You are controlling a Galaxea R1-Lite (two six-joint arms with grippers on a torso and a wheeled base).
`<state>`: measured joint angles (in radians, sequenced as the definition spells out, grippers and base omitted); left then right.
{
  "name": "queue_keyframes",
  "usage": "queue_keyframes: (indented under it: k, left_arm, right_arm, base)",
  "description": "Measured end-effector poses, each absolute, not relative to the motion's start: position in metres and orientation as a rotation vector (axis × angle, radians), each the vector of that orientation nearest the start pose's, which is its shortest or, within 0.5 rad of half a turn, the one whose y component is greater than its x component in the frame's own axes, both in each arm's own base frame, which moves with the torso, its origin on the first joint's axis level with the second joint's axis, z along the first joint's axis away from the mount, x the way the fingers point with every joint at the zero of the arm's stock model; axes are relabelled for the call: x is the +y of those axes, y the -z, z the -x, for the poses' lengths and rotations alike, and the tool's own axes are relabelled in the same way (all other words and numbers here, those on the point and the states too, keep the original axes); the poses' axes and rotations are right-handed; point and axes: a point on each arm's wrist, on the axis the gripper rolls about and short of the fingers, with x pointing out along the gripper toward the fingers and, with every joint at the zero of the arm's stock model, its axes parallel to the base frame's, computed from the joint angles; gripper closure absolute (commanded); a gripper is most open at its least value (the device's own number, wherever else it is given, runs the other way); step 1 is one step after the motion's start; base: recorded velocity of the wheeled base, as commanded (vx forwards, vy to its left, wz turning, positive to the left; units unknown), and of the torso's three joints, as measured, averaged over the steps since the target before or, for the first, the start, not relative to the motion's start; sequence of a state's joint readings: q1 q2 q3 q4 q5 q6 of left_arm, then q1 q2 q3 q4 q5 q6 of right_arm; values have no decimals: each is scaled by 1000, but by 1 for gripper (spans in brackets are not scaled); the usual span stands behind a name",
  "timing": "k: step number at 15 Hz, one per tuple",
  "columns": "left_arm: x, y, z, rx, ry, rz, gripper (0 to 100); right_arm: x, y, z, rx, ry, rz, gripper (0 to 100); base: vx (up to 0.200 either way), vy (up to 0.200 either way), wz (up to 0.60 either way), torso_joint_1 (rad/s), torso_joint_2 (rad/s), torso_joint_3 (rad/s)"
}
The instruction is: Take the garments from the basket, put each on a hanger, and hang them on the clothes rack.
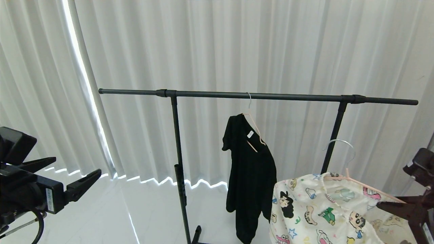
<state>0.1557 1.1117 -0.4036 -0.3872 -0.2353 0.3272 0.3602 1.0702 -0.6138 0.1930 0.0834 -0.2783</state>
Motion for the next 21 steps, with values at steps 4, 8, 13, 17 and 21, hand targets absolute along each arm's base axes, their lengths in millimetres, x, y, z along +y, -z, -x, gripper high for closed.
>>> queue_keyframes:
  k: [4,8,13,17,21]
  left_arm:
    - [24,-180,-160,283,56,-349,0]
    - [25,-176,-167,305,61,-354,0]
    - [25,-174,-167,310,67,-364,0]
    - [24,-175,-167,307,73,-363,0]
    - [23,-175,-167,304,80,-366,0]
  right_arm:
    - [21,-189,-115,631,-257,330,100]
    - [15,-196,-130,542,-168,303,100]
    - [19,-206,-170,388,-140,277,100]
    - [21,-210,-189,385,-142,277,100]
    - [22,-209,-194,394,-145,278,100]
  base:
    - [0,0,0,0,0,0]
    - [0,0,0,0,0,0]
    - [0,0,0,0,0,0]
    - [150,0,0,-1,1,4]
    - [200,0,0,7,1,1]
